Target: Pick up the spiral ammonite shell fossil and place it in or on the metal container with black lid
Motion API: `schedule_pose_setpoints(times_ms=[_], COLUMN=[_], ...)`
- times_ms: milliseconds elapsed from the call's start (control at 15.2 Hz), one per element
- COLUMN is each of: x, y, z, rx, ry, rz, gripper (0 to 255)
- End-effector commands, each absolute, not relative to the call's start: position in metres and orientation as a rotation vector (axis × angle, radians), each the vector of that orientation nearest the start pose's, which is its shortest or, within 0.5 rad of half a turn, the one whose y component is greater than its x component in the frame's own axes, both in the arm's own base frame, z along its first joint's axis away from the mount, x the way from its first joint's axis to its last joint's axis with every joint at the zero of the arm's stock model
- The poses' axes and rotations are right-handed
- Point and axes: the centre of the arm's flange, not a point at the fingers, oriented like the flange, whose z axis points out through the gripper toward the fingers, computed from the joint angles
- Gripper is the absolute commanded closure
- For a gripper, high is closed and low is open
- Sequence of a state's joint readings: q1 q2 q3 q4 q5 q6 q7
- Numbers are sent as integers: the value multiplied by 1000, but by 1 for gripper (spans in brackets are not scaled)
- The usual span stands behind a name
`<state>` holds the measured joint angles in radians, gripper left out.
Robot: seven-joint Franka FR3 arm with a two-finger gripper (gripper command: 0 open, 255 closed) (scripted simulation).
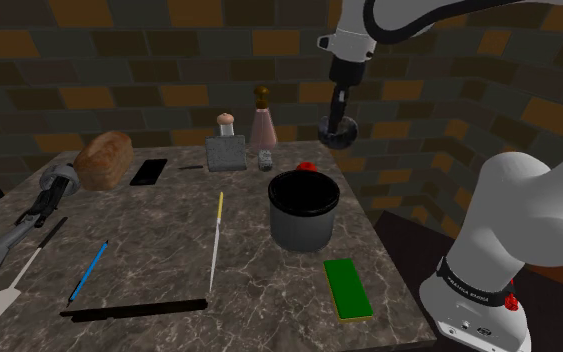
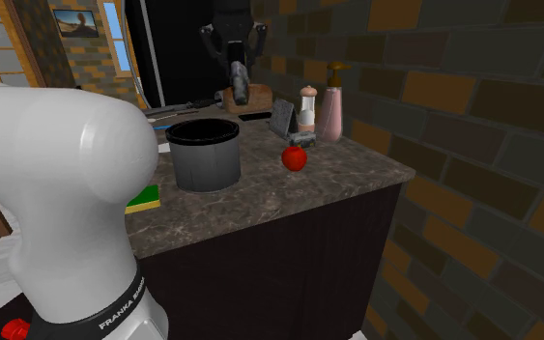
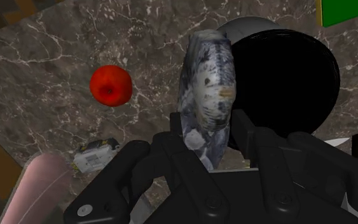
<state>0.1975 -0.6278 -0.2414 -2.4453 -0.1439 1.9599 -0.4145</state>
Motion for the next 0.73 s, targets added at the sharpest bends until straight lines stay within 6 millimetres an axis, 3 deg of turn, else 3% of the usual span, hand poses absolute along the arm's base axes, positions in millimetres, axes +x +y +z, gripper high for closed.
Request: schedule_pose_setpoints(times_ms=[0,462,660], x=[379,392,392], y=[-9,85,85], z=[524,531,515], rx=[-3078,-3078,-3078], ry=[-706,-706,-706], rz=[-205,-205,-205], gripper=[255,255,255])
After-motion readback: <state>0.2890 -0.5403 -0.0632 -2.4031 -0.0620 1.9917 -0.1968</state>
